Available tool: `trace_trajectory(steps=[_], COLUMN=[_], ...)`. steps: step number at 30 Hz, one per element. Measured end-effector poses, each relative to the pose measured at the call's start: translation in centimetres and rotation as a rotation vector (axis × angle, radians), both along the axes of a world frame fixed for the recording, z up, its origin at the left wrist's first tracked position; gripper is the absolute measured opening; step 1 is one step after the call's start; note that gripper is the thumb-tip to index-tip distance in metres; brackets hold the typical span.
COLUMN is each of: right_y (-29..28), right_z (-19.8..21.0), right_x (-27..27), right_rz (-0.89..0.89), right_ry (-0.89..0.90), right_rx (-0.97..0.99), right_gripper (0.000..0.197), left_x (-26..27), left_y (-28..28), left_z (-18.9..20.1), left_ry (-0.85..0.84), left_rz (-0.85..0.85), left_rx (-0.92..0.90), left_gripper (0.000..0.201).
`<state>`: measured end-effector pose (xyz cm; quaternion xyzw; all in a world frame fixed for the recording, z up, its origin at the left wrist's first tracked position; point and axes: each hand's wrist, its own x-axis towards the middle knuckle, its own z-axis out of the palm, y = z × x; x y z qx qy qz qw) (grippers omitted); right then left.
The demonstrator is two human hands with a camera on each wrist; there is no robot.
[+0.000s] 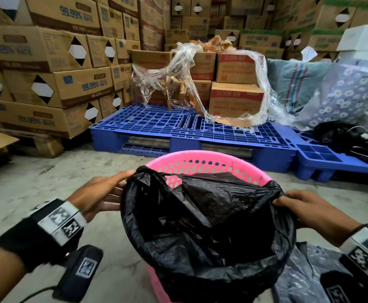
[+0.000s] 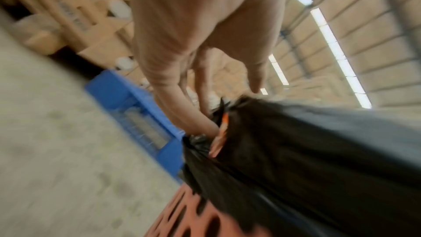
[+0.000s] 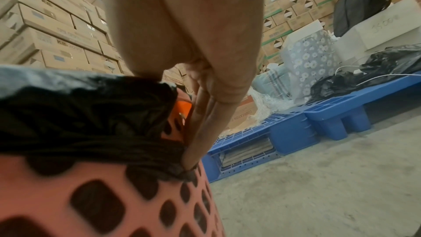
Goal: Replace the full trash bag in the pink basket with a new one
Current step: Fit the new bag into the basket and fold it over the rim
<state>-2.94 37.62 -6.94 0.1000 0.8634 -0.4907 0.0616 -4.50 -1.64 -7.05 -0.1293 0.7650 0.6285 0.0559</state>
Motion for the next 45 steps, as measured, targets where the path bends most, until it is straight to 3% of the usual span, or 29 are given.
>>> trace_trajectory(steps=[2,4,7,11,13,15,17,19,21,24,26,30,35,36,38,41,43,45], right_y=[0.0,-0.1,-0.5,-0.9,-1.4,-2.2,-2.3,-1.4,-0.3,-0.2,-0.9,-1.5,-5.0,-6.0,-6.7,-5.2,-3.7,-2.6], right_z=[0.1,0.4,0.8,0.9,0.9,1.4,2.2,2.4,2.7,2.9,2.9,2.6,2.5,2.7,3.2,3.7,4.3,4.1], right_x=[0.6,1.8,4.6,8.7,10.1,10.8,10.4,8.8,6.7,4.3,3.7,4.9,8.0,8.5,8.3,5.9,4.9,4.6], right_rz=[0.011,0.034,0.095,0.230,0.327,0.401,0.416,0.409,0.446,0.645,0.729,0.761,0.817,0.821,0.815,0.847,0.822,0.846], right_ry=[-0.010,-0.035,-0.079,-0.209,-0.260,-0.283,-0.211,0.039,0.341,0.460,0.471,0.579,0.645,0.628,0.592,0.597,0.514,0.542], right_rx=[-0.014,-0.052,-0.143,-0.281,-0.304,-0.248,-0.118,0.105,0.376,0.683,0.834,0.892,0.597,0.521,0.443,0.663,0.816,0.843], right_gripper=[0.020,0.019,0.020,0.082,0.090,0.086,0.064,0.037,0.020,0.049,0.043,0.034,0.044,0.041,0.033,0.041,0.051,0.065], left_x=[3.1,6.3,8.0,5.2,2.7,0.7,0.1,1.9,5.1,8.3,8.7,7.3,3.4,3.1,3.4,6.3,8.1,8.7], left_y=[-0.3,-0.2,0.2,-0.5,-1.2,-2.0,-2.1,-0.8,1.6,4.3,4.8,2.8,-1.8,-1.8,-0.6,2.8,4.8,5.6], left_z=[0.8,1.2,0.9,1.2,1.7,2.4,3.5,4.6,5.3,4.3,3.1,3.3,5.6,6.0,6.0,4.9,3.8,2.8], left_ry=[0.068,0.029,-0.046,0.031,0.061,0.116,0.283,0.538,0.620,0.472,0.456,0.528,0.308,0.324,0.489,0.631,0.578,0.562], left_rz=[0.016,-0.105,-0.250,-0.207,-0.207,-0.208,-0.194,-0.270,-0.511,-0.877,-1.012,-1.128,-0.986,-0.909,-0.753,-0.702,-0.712,-0.677], left_rx=[-0.097,-0.140,-0.146,-0.163,-0.216,-0.518,-0.907,-0.918,-0.803,-0.857,-0.948,-1.124,-1.646,-1.651,-1.492,-1.156,-1.084,-1.063], left_gripper=[0.067,0.059,0.031,0.031,0.035,0.038,0.040,0.037,0.044,0.060,0.052,0.049,0.045,0.049,0.048,0.054,0.066,0.073])
